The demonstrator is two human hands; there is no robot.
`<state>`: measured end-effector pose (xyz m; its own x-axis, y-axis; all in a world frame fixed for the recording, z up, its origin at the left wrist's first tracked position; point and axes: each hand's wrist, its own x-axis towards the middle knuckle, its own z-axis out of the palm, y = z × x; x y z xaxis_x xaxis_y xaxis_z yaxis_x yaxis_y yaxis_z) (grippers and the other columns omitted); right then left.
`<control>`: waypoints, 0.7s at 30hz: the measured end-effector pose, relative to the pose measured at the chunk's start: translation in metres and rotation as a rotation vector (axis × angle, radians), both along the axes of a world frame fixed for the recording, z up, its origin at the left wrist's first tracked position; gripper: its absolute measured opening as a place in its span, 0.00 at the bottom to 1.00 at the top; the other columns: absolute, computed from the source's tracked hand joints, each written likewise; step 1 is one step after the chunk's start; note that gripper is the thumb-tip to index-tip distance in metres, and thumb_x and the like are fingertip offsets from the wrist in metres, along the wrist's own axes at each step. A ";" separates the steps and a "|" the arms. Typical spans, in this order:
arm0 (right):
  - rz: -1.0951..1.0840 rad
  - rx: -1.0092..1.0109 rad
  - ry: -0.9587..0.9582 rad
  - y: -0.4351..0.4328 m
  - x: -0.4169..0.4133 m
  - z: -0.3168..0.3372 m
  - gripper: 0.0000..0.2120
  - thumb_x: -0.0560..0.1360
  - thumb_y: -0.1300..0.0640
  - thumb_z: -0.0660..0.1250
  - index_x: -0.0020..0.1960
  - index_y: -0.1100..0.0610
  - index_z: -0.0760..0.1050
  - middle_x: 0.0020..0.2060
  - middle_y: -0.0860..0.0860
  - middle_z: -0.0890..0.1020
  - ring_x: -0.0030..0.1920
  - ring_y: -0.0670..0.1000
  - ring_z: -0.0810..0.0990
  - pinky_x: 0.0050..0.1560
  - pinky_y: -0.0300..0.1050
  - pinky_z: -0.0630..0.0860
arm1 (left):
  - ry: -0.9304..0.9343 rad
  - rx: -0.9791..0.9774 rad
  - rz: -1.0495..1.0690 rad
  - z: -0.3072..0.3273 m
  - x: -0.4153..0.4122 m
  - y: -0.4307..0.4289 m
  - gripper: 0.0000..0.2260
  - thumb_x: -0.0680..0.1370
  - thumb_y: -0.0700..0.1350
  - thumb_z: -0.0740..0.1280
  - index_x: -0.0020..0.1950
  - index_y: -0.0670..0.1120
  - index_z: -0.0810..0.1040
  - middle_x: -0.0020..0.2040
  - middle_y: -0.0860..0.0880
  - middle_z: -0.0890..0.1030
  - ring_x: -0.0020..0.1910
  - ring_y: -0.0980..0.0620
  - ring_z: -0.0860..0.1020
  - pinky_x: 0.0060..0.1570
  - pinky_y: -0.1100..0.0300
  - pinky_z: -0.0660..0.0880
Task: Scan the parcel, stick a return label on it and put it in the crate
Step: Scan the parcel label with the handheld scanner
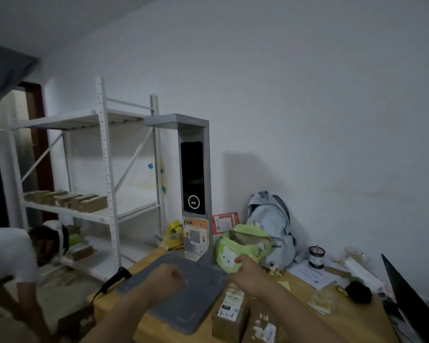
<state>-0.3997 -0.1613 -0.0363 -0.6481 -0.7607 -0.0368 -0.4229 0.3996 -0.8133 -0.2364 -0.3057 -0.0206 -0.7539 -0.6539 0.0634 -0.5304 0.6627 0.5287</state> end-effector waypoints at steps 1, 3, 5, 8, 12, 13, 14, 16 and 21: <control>-0.015 -0.011 0.001 -0.005 -0.004 0.000 0.27 0.72 0.55 0.66 0.68 0.57 0.62 0.38 0.49 0.73 0.34 0.46 0.72 0.31 0.40 0.67 | 0.012 -0.009 -0.018 0.001 -0.005 -0.006 0.11 0.77 0.45 0.65 0.34 0.54 0.71 0.34 0.57 0.73 0.33 0.62 0.70 0.41 0.69 0.69; -0.032 -0.012 -0.006 -0.016 -0.012 0.000 0.27 0.72 0.54 0.66 0.69 0.56 0.62 0.39 0.49 0.73 0.35 0.46 0.72 0.33 0.41 0.68 | 0.027 -0.014 -0.072 0.004 -0.012 -0.014 0.13 0.78 0.43 0.64 0.33 0.53 0.71 0.33 0.56 0.72 0.33 0.61 0.70 0.34 0.75 0.68; -0.020 0.011 -0.036 -0.028 -0.015 -0.002 0.28 0.72 0.54 0.66 0.70 0.57 0.62 0.40 0.48 0.72 0.35 0.46 0.71 0.32 0.40 0.66 | -0.004 -0.046 -0.130 0.004 -0.017 -0.020 0.14 0.78 0.43 0.64 0.33 0.53 0.70 0.34 0.58 0.72 0.33 0.62 0.70 0.31 0.76 0.68; -0.042 0.019 -0.058 -0.045 -0.013 -0.006 0.28 0.72 0.54 0.66 0.70 0.57 0.63 0.43 0.49 0.71 0.35 0.45 0.69 0.31 0.39 0.65 | -0.029 -0.076 -0.166 0.003 -0.018 -0.038 0.08 0.77 0.46 0.64 0.38 0.51 0.73 0.36 0.58 0.72 0.35 0.63 0.70 0.30 0.75 0.67; -0.090 0.003 -0.067 -0.065 -0.013 -0.012 0.27 0.73 0.54 0.65 0.70 0.57 0.62 0.39 0.48 0.70 0.34 0.44 0.68 0.30 0.39 0.63 | -0.071 -0.077 -0.217 -0.002 -0.013 -0.068 0.05 0.78 0.44 0.63 0.43 0.47 0.75 0.37 0.55 0.74 0.35 0.62 0.71 0.32 0.75 0.68; -0.104 0.006 -0.067 -0.069 -0.012 -0.014 0.27 0.73 0.53 0.65 0.70 0.56 0.62 0.39 0.48 0.71 0.34 0.45 0.68 0.29 0.39 0.63 | -0.079 -0.080 -0.224 -0.003 -0.011 -0.076 0.06 0.78 0.44 0.63 0.41 0.48 0.74 0.37 0.54 0.74 0.35 0.60 0.71 0.31 0.74 0.67; -0.122 0.012 -0.063 -0.073 -0.011 -0.016 0.27 0.73 0.53 0.65 0.70 0.56 0.62 0.41 0.49 0.72 0.34 0.45 0.69 0.30 0.39 0.63 | -0.082 -0.080 -0.218 -0.003 -0.009 -0.083 0.06 0.78 0.44 0.63 0.41 0.48 0.74 0.37 0.51 0.74 0.34 0.58 0.71 0.31 0.72 0.66; -0.162 0.012 -0.058 -0.078 -0.010 -0.020 0.27 0.73 0.53 0.66 0.69 0.56 0.63 0.43 0.50 0.73 0.34 0.45 0.70 0.30 0.39 0.64 | -0.072 -0.051 -0.183 -0.007 -0.010 -0.100 0.06 0.77 0.44 0.63 0.41 0.45 0.75 0.37 0.48 0.75 0.33 0.56 0.72 0.28 0.72 0.66; -0.250 -0.015 -0.037 -0.081 -0.011 -0.031 0.28 0.71 0.55 0.68 0.69 0.58 0.63 0.47 0.54 0.77 0.44 0.52 0.78 0.38 0.43 0.73 | 0.006 0.019 -0.238 -0.020 -0.022 -0.109 0.10 0.78 0.40 0.63 0.36 0.47 0.72 0.34 0.53 0.71 0.34 0.59 0.70 0.29 0.75 0.67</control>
<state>-0.4107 -0.2426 -0.0669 -0.8145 -0.5777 -0.0536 -0.2825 0.4756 -0.8331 -0.2584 -0.4142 -0.0402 -0.8866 -0.4590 0.0574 -0.3576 0.7587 0.5445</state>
